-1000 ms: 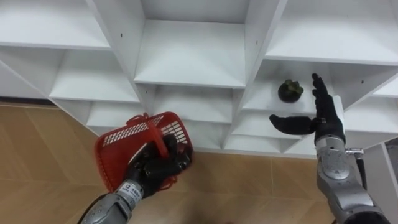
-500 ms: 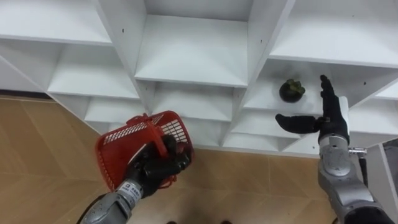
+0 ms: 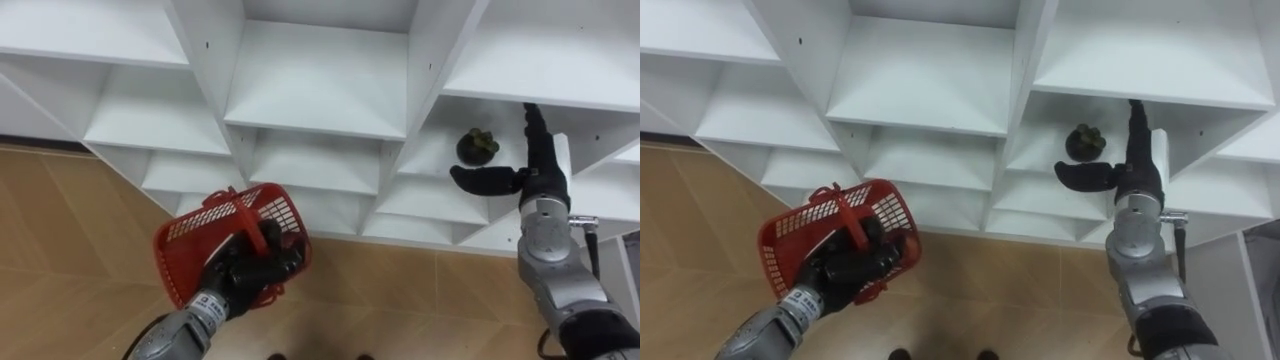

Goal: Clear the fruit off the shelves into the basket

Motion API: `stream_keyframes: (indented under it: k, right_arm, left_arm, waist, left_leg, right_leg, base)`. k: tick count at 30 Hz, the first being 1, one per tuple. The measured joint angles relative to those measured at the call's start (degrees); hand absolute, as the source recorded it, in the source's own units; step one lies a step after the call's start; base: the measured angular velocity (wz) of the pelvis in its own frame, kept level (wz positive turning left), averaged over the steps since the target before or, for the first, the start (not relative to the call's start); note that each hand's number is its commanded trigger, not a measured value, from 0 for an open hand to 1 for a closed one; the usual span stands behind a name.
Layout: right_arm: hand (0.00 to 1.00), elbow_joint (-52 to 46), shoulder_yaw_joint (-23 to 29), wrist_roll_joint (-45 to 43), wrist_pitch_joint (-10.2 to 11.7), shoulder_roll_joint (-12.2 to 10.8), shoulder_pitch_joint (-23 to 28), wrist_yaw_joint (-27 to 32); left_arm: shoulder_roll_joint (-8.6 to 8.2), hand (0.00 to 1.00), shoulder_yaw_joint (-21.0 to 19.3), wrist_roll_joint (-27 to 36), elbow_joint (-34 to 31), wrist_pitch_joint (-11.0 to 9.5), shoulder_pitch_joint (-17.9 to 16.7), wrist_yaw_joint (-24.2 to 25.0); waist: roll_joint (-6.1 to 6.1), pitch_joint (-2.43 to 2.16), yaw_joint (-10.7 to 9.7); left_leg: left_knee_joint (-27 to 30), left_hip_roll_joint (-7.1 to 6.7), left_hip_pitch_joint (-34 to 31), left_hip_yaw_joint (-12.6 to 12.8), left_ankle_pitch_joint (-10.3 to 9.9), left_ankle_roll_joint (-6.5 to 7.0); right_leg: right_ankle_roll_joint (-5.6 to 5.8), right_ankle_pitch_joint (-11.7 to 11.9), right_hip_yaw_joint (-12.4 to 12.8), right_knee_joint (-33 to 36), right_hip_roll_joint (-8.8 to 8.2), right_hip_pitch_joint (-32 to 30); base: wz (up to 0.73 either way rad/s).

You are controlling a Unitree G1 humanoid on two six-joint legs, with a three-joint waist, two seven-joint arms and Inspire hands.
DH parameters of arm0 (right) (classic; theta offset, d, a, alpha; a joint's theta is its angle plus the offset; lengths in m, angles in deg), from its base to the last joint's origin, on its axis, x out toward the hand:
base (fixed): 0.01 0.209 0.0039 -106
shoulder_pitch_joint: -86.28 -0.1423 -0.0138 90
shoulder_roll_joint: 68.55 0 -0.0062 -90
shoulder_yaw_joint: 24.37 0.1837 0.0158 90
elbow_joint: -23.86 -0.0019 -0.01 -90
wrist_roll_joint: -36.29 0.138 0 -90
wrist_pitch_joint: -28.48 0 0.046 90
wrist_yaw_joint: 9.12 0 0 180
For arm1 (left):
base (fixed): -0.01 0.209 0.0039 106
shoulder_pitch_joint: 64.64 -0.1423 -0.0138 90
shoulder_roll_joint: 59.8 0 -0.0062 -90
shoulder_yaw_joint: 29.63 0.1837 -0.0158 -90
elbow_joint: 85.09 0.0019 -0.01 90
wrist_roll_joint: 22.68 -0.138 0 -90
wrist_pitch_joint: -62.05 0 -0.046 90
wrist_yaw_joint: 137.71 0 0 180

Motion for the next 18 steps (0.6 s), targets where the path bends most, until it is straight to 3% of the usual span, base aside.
stream_keyframes:
  k: [18]
  right_arm:
    - [0.00,2.57,-0.02,0.53,-0.02,0.44,-1.11,0.01]
  left_arm:
    - [-0.01,1.00,0.12,0.25,0.65,1.56,0.43,0.04]
  waist:
    - [0.42,0.00,1.06]
  left_leg:
    - [1.29,0.33,-2.84,-0.25,0.00,0.01]
  right_leg:
    - [-0.16,0.09,-0.75,0.70,-0.12,-2.16]
  base:
    - [0.02]
